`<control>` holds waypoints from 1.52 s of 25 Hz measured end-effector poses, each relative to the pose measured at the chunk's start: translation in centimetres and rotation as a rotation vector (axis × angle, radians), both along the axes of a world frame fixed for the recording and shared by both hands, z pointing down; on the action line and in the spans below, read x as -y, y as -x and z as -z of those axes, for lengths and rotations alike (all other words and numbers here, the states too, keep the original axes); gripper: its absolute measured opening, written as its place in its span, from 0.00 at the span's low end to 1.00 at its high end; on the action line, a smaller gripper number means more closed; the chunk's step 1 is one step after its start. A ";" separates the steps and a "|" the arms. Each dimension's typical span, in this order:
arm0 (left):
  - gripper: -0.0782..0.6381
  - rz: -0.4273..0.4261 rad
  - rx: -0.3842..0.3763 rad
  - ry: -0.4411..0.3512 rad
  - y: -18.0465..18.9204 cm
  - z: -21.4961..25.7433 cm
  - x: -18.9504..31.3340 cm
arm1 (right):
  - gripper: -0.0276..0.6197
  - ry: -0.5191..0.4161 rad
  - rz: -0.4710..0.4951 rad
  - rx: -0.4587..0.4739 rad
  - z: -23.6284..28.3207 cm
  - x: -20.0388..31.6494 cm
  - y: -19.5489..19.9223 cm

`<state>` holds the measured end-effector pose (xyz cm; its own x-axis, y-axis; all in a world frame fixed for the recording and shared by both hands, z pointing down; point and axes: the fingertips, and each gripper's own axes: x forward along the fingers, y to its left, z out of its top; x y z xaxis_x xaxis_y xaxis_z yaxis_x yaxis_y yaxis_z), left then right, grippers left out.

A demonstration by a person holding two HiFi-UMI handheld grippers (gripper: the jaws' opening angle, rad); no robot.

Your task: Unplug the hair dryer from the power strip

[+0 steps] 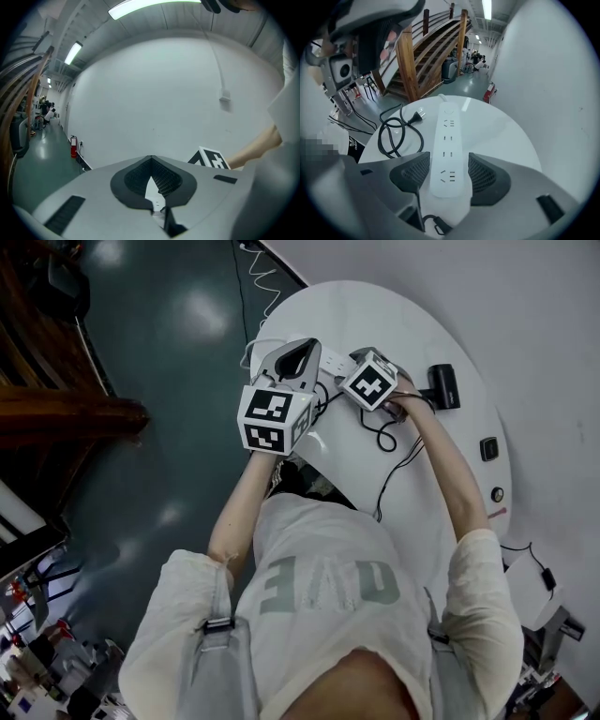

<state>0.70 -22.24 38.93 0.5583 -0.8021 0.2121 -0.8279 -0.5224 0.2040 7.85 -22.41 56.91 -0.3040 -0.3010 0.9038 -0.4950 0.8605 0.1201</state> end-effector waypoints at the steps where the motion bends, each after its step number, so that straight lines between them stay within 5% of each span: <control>1: 0.13 0.002 -0.004 -0.009 -0.1 0.4 0.0 | 0.45 -0.015 0.001 0.026 1.1 0.0 0.1; 7: 0.13 -0.006 -0.051 -0.087 -1.2 4.5 0.3 | 0.42 -0.201 -0.095 0.376 13.3 0.9 1.2; 10: 0.13 -0.003 -0.068 -0.151 -1.4 7.6 0.3 | 0.34 -0.385 -0.143 0.523 20.6 0.5 1.0; 12: 0.13 -0.010 -0.084 -0.189 -1.7 9.7 -0.1 | 0.16 -0.538 -0.210 0.596 25.3 -0.2 0.4; 18: 0.13 -0.004 -0.090 -0.309 -2.5 15.3 -2.4 | 0.10 -0.829 -0.403 0.817 33.2 -4.3 -2.5; 25: 0.13 0.014 -0.043 -0.450 -2.7 18.4 -5.1 | 0.08 -0.959 -0.561 0.862 34.0 -8.1 -4.2; 38: 0.13 0.025 -0.032 -0.438 -2.6 17.6 -5.2 | 0.07 -0.962 -0.598 0.839 33.1 -8.4 -5.4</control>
<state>3.32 -17.02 21.36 0.5388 -0.8255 -0.1682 -0.8381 -0.5455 -0.0069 13.28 -14.02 23.80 -0.2506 -0.9618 -0.1100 -0.9681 0.2495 0.0234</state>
